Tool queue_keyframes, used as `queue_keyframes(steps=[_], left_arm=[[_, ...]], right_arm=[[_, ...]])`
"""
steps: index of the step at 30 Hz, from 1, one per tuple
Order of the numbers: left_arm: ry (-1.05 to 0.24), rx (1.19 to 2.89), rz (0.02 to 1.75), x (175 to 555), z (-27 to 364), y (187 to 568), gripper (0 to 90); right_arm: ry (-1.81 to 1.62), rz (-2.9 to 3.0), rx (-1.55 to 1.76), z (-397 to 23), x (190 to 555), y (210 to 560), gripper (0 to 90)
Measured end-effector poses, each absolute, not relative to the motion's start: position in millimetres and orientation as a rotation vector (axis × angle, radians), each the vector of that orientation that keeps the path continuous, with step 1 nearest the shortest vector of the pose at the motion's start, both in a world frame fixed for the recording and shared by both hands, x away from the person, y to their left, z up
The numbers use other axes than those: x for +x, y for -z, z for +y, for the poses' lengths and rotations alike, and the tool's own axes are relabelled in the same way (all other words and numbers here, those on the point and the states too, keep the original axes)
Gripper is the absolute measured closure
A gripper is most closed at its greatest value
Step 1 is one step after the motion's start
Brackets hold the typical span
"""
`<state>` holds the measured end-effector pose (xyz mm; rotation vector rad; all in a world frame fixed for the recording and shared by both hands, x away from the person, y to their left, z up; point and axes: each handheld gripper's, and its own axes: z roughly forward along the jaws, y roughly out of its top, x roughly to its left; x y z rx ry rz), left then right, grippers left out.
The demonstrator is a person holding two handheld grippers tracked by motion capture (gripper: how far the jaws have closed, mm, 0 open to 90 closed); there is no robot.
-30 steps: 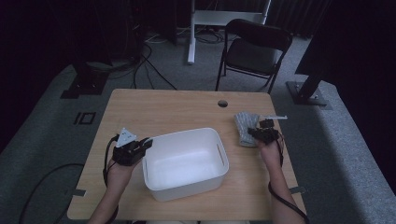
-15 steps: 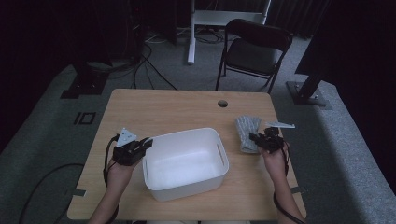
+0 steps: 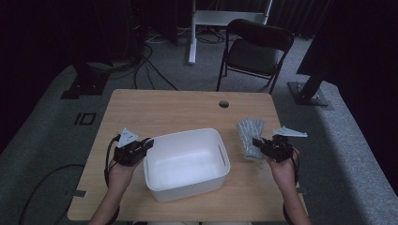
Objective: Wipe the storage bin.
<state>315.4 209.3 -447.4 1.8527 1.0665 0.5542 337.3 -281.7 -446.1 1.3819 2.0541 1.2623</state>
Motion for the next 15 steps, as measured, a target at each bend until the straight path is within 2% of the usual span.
queue_keyframes(steps=[15], left_arm=[[-0.565,1.86,1.063,318,207,447,79.6]], right_arm=[[-1.451,2.134,1.178,-258,288,417,75.1]])
